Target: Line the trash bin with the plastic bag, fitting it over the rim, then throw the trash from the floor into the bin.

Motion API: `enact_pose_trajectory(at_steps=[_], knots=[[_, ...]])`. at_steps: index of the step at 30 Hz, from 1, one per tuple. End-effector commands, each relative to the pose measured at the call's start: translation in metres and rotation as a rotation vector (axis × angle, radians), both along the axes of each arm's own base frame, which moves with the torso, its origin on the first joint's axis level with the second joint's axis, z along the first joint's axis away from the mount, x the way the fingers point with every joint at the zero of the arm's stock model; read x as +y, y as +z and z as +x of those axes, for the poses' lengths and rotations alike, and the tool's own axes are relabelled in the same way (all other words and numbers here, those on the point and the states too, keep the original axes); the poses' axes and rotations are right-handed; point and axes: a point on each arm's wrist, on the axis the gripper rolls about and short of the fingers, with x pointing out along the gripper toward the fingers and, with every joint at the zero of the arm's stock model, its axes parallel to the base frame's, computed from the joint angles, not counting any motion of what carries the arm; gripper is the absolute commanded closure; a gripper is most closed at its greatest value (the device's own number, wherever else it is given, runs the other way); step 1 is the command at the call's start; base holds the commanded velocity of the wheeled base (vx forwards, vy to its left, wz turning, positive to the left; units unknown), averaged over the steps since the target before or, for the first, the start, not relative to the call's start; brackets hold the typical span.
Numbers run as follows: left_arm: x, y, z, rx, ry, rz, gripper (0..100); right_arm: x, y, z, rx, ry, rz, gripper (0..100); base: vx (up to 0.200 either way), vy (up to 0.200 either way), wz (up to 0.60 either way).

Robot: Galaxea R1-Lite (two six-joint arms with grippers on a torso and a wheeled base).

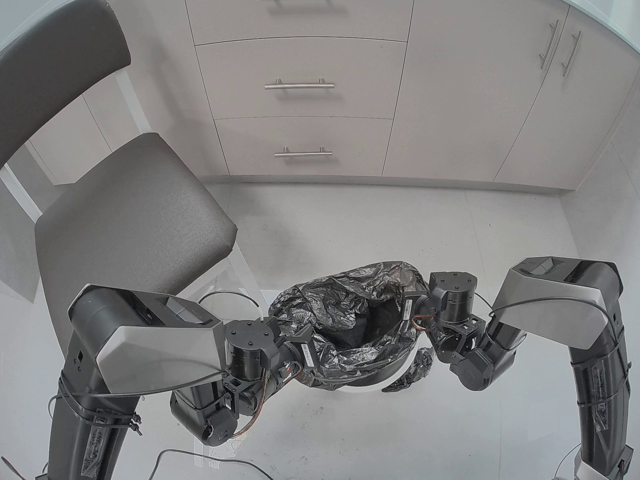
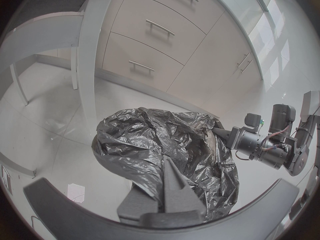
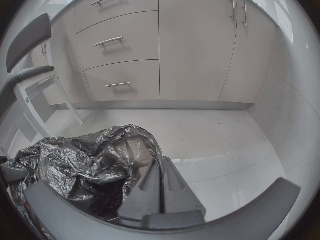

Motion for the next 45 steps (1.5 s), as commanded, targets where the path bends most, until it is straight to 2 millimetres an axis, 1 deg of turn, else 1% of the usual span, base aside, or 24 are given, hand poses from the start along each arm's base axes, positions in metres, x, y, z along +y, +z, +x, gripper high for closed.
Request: enact_pose_trajectory(at_steps=[1, 4, 11, 16, 21, 24, 28, 35, 38, 40, 42, 43, 45], knots=[[0.0, -0.001, 0.001, 0.0, 0.004, 0.0, 100, -0.001, -0.009, 0.007, 0.01, -0.009, -0.004, 100, 0.0, 0.0, 0.0], [0.001, -0.001, 0.002, -0.001, 0.009, -0.002, 100, 0.0, -0.013, 0.012, 0.007, -0.012, -0.003, 100, 0.0, 0.0, 0.0], [0.001, -0.001, 0.003, -0.001, 0.009, -0.003, 100, -0.001, -0.012, 0.021, 0.009, -0.02, -0.011, 100, 0.0, 0.0, 0.0], [0.005, 0.001, 0.012, -0.012, 0.039, -0.018, 100, -0.003, -0.006, 0.033, 0.0, -0.035, -0.007, 100, 0.0, 0.0, 0.0], [0.005, 0.003, 0.012, -0.015, 0.041, -0.025, 100, 0.0, 0.001, 0.039, -0.024, -0.036, 0.001, 100, 0.0, 0.0, 0.0], [0.004, 0.005, 0.013, -0.018, 0.041, -0.036, 100, 0.001, 0.008, 0.041, -0.041, -0.035, 0.003, 100, 0.0, 0.0, 0.0], [0.004, 0.006, 0.013, -0.019, 0.042, -0.038, 100, 0.001, 0.01, 0.043, -0.042, -0.035, 0.003, 100, 0.0, 0.0, 0.0], [0.004, 0.013, 0.013, -0.026, 0.044, -0.058, 100, 0.001, 0.019, 0.044, -0.062, -0.038, 0.012, 100, 0.0, 0.0, 0.0], [0.005, 0.01, 0.014, -0.019, 0.048, -0.054, 100, 0.001, 0.016, 0.045, -0.056, -0.038, 0.01, 100, 0.0, 0.0, 0.0], [0.006, 0.001, 0.014, 0.002, 0.051, -0.038, 100, -0.002, 0.004, 0.044, -0.036, -0.045, 0.001, 100, 0.0, 0.0, 0.0], [0.006, 0.0, 0.013, 0.004, 0.05, -0.037, 100, -0.002, 0.003, 0.044, -0.033, -0.045, 0.001, 100, 0.0, 0.0, 0.0], [0.007, -0.005, 0.011, 0.019, 0.048, -0.025, 100, -0.005, -0.006, 0.039, -0.005, -0.048, -0.003, 100, 0.0, 0.0, 0.0], [0.006, -0.008, 0.01, 0.027, 0.044, -0.018, 100, -0.007, -0.009, 0.035, 0.0, -0.049, 0.002, 100, 0.0, 0.0, 0.0]])
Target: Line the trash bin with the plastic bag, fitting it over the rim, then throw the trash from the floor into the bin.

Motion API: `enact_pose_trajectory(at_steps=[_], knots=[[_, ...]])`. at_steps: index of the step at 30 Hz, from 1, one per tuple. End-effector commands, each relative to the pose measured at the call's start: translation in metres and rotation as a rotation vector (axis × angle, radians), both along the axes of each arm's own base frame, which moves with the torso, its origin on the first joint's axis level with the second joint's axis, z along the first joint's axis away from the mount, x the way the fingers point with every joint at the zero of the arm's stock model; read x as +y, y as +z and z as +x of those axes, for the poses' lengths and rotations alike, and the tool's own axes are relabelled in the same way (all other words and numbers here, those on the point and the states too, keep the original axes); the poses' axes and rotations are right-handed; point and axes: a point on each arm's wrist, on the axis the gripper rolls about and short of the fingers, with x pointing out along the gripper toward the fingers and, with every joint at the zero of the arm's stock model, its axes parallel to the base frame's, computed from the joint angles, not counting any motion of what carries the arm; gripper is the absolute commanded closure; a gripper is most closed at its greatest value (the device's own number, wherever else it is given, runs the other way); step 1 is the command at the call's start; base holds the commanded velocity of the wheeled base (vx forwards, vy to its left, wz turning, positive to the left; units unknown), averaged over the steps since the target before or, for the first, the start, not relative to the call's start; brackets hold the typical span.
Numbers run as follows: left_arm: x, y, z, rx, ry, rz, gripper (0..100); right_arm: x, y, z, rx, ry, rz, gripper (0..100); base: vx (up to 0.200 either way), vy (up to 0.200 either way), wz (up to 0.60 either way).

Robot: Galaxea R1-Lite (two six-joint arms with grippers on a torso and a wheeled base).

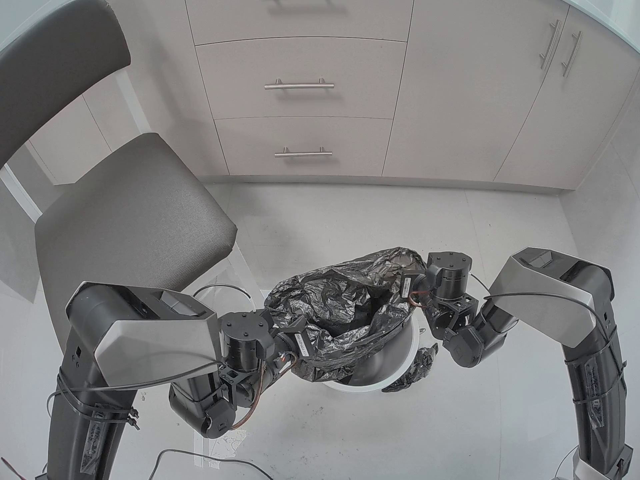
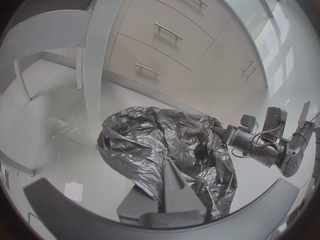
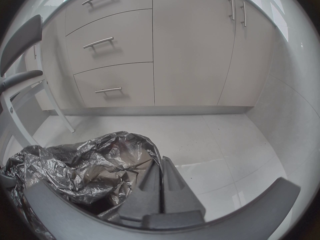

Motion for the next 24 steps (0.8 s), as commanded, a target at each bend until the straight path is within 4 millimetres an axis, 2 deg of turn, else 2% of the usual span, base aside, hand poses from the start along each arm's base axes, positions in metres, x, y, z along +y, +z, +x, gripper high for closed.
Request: enact_pose_trajectory(at_steps=[1, 7, 14, 17, 24], knots=[[0.0, -0.013, -0.006, 0.037, -0.008, 0.027, 100, -0.007, -0.015, -0.011, 0.036, -0.006, -0.005, 100, 0.0, 0.0, 0.0], [-0.001, -0.017, -0.02, 0.068, -0.034, 0.048, 100, -0.02, -0.02, -0.025, 0.05, -0.022, -0.008, 100, 0.0, 0.0, 0.0], [-0.002, -0.023, -0.043, 0.129, -0.067, 0.075, 100, -0.029, -0.026, -0.052, 0.049, -0.015, -0.007, 100, 0.0, 0.0, 0.0], [-0.003, -0.023, -0.045, 0.133, -0.069, 0.071, 100, -0.03, -0.028, -0.057, 0.054, -0.013, -0.01, 100, 0.0, 0.0, 0.0], [-0.008, -0.018, -0.066, 0.188, -0.102, 0.036, 100, -0.038, -0.04, -0.073, 0.099, -0.016, -0.024, 100, 0.0, 0.0, 0.0]])
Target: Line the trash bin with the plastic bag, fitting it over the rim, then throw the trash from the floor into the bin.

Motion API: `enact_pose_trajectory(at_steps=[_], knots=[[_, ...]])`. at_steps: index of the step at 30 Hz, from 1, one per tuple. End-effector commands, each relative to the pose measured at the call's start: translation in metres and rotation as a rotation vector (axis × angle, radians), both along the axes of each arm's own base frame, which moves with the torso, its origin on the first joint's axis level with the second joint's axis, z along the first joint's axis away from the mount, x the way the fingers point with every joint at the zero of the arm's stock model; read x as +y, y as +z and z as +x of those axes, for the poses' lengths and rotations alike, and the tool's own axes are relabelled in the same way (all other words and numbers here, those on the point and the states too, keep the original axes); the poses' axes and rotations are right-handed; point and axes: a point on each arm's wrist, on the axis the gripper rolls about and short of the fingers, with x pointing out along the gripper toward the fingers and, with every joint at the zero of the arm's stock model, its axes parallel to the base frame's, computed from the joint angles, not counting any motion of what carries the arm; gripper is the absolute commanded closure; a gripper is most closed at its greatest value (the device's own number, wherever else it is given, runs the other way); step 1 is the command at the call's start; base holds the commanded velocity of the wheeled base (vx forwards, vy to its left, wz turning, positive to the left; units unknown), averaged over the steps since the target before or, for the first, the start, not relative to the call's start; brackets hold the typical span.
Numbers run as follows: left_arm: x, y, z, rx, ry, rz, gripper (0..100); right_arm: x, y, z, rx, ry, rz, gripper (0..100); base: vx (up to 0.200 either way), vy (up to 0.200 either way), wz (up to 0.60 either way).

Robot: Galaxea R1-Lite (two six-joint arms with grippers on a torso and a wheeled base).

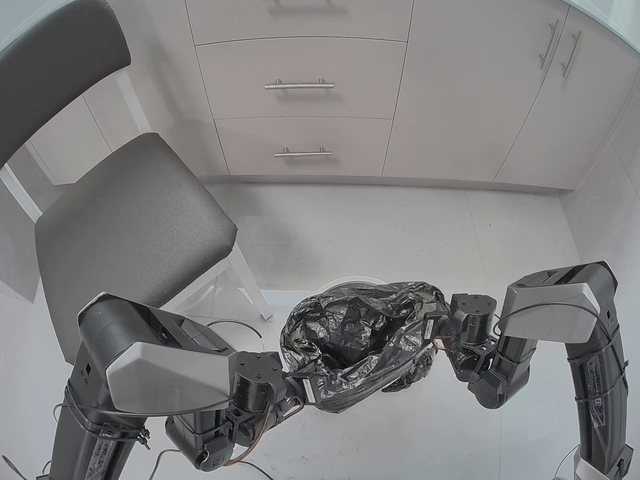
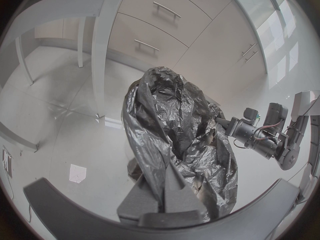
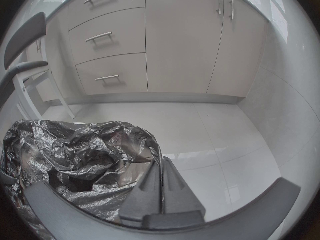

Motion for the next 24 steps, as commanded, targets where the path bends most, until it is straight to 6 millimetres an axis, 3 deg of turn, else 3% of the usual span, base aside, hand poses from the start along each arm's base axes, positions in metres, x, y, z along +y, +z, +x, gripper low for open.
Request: enact_pose_trajectory(at_steps=[1, 8, 19, 24], knots=[[-0.002, 0.004, -0.012, 0.019, -0.02, -0.008, 100, -0.004, -0.007, -0.01, 0.034, 0.0, -0.007, 100, 0.0, 0.0, 0.0], [-0.003, 0.006, -0.024, 0.04, -0.047, 0.005, 100, -0.008, -0.009, -0.019, 0.069, -0.007, 0.008, 100, 0.0, 0.0, 0.0], [-0.003, 0.004, -0.025, 0.045, -0.054, 0.011, 100, -0.005, -0.012, -0.03, 0.102, 0.01, -0.005, 100, 0.0, 0.0, 0.0], [-0.007, -0.007, -0.03, 0.061, -0.074, 0.042, 100, -0.002, -0.017, -0.038, 0.131, 0.027, -0.018, 100, 0.0, 0.0, 0.0]])
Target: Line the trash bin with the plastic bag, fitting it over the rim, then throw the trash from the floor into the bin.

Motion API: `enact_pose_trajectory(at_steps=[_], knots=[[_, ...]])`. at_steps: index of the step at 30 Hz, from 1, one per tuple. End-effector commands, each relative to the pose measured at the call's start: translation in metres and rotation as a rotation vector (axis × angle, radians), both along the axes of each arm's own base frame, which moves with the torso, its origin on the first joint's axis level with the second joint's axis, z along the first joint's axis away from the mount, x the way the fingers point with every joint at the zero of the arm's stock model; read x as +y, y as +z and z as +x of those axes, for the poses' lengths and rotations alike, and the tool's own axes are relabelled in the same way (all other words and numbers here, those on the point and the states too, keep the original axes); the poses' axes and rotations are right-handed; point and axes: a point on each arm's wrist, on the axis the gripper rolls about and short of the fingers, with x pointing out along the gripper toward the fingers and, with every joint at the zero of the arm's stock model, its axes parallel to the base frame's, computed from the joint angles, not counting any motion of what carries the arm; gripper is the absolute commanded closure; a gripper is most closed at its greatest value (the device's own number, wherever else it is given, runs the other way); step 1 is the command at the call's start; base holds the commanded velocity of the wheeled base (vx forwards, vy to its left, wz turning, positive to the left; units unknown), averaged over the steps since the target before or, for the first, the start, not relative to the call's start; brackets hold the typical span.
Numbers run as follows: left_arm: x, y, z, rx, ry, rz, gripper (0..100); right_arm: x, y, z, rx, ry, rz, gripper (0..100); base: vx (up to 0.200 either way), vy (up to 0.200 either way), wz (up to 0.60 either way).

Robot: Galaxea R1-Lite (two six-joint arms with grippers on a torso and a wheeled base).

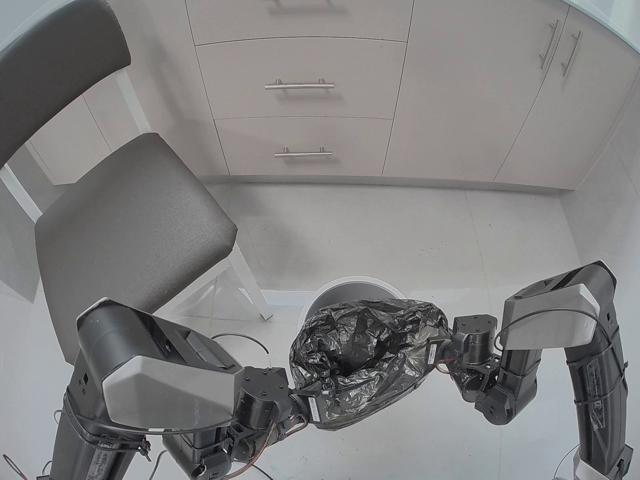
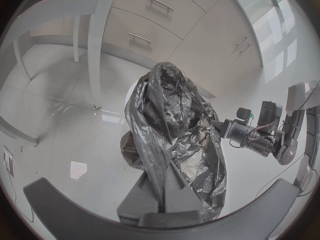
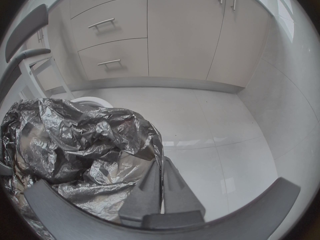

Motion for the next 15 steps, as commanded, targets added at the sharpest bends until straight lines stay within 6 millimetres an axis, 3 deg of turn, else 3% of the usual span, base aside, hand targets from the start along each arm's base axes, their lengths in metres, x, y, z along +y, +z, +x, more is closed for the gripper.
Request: enact_pose_trajectory(at_steps=[1, 15], knots=[[-0.002, -0.009, -0.003, 0.013, -0.012, 0.019, 100, 0.003, -0.001, -0.004, 0.0, 0.011, 0.0, 100, 0.0, 0.0, 0.0], [-0.011, -0.031, 0.004, -0.018, -0.051, 0.09, 100, 0.008, -0.003, -0.005, -0.001, 0.025, -0.006, 100, 0.0, 0.0, 0.0]])
